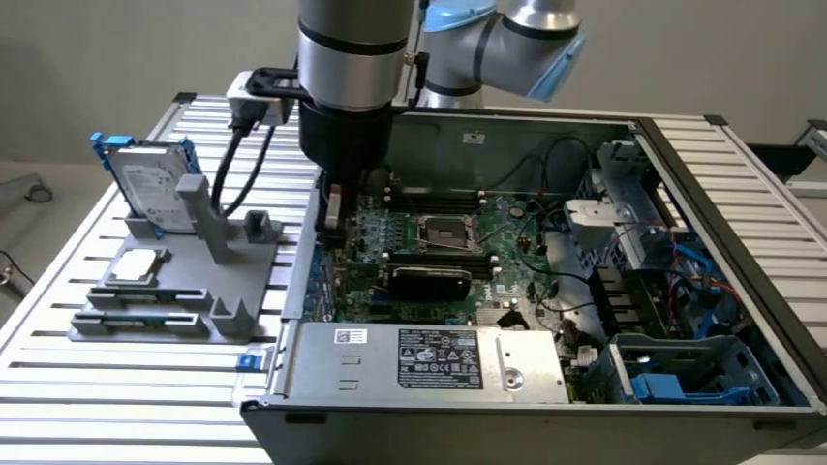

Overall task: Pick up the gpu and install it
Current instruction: 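Press down on the gpu until it lock into place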

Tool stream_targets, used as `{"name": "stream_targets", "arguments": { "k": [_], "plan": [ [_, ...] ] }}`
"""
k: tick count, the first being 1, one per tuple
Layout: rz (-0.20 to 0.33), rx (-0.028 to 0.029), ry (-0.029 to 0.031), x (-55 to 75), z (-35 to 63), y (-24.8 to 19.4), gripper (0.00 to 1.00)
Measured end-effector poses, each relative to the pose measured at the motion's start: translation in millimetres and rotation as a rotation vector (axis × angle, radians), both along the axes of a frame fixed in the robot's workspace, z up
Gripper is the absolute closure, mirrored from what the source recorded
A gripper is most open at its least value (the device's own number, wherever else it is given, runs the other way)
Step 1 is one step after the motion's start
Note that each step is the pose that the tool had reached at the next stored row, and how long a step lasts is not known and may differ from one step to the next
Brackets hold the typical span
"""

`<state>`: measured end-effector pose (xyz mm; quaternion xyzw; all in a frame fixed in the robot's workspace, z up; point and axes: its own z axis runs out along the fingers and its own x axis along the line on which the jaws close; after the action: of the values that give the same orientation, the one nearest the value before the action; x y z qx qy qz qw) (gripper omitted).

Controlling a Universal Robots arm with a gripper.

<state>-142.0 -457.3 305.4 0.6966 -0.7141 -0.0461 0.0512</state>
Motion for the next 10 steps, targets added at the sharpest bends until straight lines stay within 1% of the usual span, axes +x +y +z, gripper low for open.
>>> {"name": "stream_targets", "arguments": {
  "k": [2, 4, 6, 10],
  "plan": [
    [0.001, -0.0019, 0.0027, 0.1, 0.2, 0.0, 0.89],
    [0.006, -0.0025, 0.0041, 1.3, 0.2, -0.2, 0.89],
    [0.017, -0.0025, 0.0043, 2.9, 0.2, -0.3, 0.89],
    [0.026, -0.0044, 0.0043, 3.1, -0.7, -0.3, 0.89]
  ]
}}
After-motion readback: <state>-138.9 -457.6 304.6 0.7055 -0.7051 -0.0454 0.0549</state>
